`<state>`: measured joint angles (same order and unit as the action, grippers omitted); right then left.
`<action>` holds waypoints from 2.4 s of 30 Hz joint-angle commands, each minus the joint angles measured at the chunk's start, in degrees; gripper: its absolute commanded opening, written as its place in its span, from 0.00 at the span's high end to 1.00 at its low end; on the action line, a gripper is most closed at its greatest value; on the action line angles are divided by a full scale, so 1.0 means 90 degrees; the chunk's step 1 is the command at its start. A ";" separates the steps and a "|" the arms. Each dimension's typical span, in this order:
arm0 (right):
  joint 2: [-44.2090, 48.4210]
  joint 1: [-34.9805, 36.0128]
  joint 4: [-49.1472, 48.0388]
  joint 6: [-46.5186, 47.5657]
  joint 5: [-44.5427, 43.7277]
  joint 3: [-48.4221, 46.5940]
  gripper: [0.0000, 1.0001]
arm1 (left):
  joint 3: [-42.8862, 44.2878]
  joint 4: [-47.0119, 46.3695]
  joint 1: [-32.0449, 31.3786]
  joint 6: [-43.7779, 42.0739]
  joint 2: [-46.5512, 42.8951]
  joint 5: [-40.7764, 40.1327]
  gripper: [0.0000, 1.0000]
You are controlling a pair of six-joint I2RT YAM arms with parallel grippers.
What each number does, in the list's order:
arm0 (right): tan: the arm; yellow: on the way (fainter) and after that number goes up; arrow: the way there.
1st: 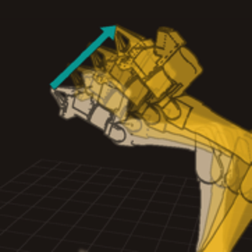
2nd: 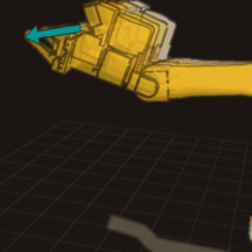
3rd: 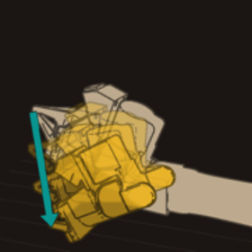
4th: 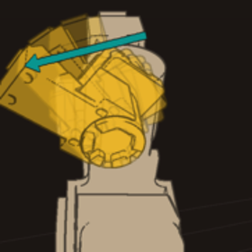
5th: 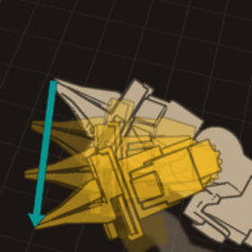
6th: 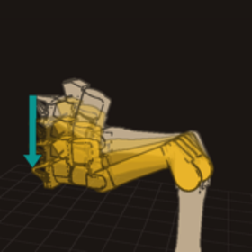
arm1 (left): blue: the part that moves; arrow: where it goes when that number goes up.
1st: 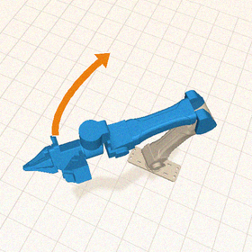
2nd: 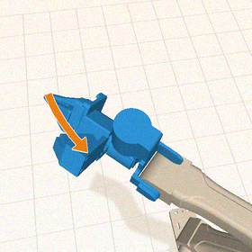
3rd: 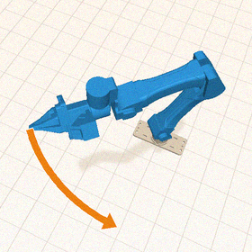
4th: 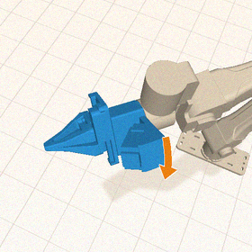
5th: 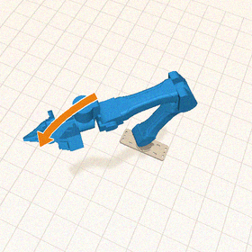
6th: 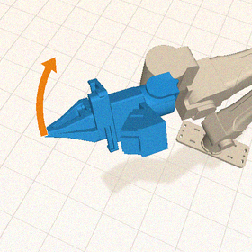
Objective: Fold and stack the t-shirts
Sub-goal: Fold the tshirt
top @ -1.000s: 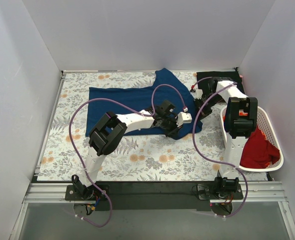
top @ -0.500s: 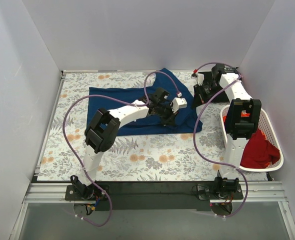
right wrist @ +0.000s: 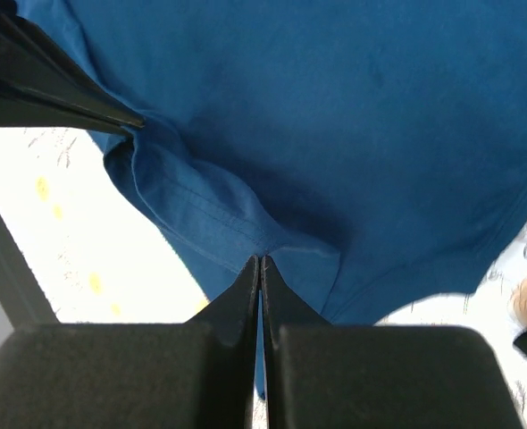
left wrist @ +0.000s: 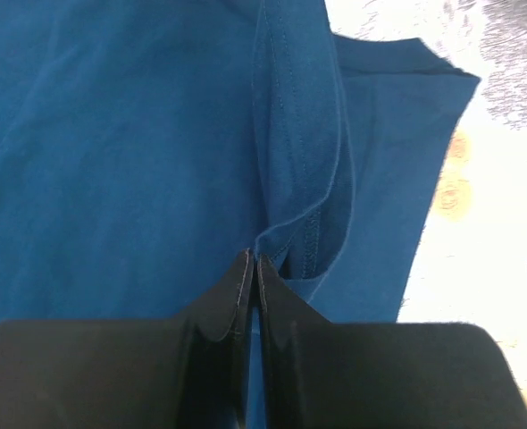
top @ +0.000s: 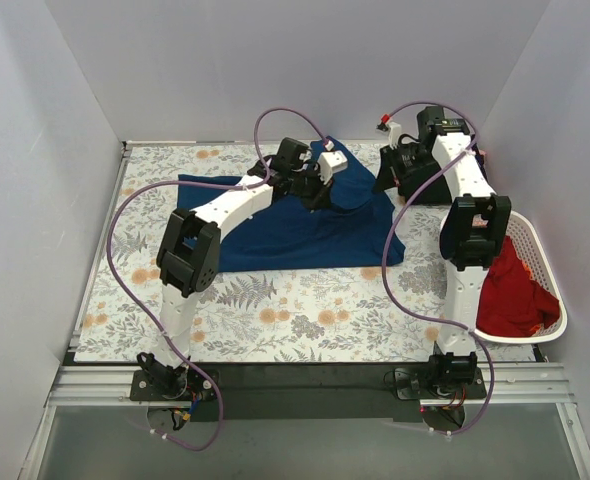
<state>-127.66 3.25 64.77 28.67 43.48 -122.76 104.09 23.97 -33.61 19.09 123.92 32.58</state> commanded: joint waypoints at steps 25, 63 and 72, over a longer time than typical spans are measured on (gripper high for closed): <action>-0.0562 0.0547 -0.1621 -0.1056 -0.0905 -0.0813 0.99 | -0.0033 -0.0466 0.0658 -0.0110 0.0284 -0.0495 1.00; 0.1164 0.0391 -0.0831 0.0310 -0.2146 0.1683 0.43 | -0.0256 0.2832 0.3486 0.0763 -0.0945 0.0665 0.57; 0.1206 0.0382 -0.0234 0.0770 -0.2507 0.3043 0.53 | -0.1390 0.4114 0.5295 -0.0656 -0.1904 0.0443 0.56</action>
<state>-116.77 6.63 59.90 33.39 22.41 -97.84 93.62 55.81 12.60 18.46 108.14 35.59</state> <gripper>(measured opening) 0.489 0.441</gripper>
